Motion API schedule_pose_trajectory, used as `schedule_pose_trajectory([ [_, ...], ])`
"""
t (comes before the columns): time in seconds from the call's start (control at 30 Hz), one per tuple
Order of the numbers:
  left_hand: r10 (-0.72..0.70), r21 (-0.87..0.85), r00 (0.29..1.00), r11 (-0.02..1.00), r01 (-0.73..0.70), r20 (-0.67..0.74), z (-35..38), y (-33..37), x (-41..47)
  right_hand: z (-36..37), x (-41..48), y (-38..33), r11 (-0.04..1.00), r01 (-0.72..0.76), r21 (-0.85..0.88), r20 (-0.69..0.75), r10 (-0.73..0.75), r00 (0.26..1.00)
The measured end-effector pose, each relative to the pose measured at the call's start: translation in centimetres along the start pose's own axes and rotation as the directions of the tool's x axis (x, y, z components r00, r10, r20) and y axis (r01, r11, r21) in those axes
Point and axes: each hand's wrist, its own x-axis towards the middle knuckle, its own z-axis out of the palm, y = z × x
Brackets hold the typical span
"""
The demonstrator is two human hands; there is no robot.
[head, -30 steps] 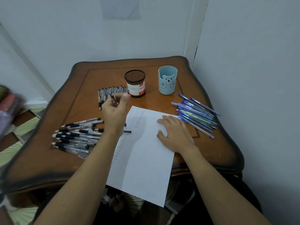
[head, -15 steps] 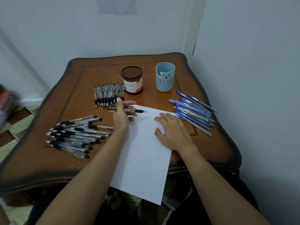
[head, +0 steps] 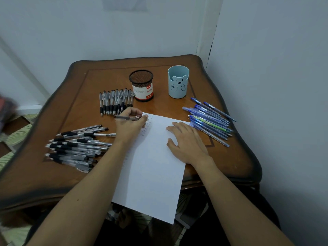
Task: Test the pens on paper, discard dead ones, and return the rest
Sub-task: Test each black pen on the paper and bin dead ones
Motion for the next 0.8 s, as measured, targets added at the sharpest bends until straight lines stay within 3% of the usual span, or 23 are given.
schedule_pose_trajectory([
  [0.13, -0.02, -0.066, 0.999, 0.998, 0.022, 0.038, -0.1, 0.2, -0.4, 0.0, 0.1, 0.0, 1.0, -0.001, -0.004, 0.011, 0.001, 1.0],
  [0.33, 0.064, 0.076, 0.991, 0.996, -0.055, -0.12, -0.2, -0.3, -0.6, 0.0, 0.0, 0.0, 1.0, 0.002, -0.009, 0.014, -0.002, 1.0],
  [0.47, 0.114, 0.13, 0.988, 0.986, -0.1, -0.104, -0.2, -0.3, -0.7, 0.0, -0.1, 0.0, 1.0, 0.001, 0.0, 0.011, -0.001, 1.0],
  [0.8, 0.072, 0.235, 0.993, 0.971, -0.049, -0.091, -0.1, 0.5, -1.1, 0.1, 0.0, 0.0, 1.0, 0.0, 0.003, 0.005, 0.0, 1.0],
])
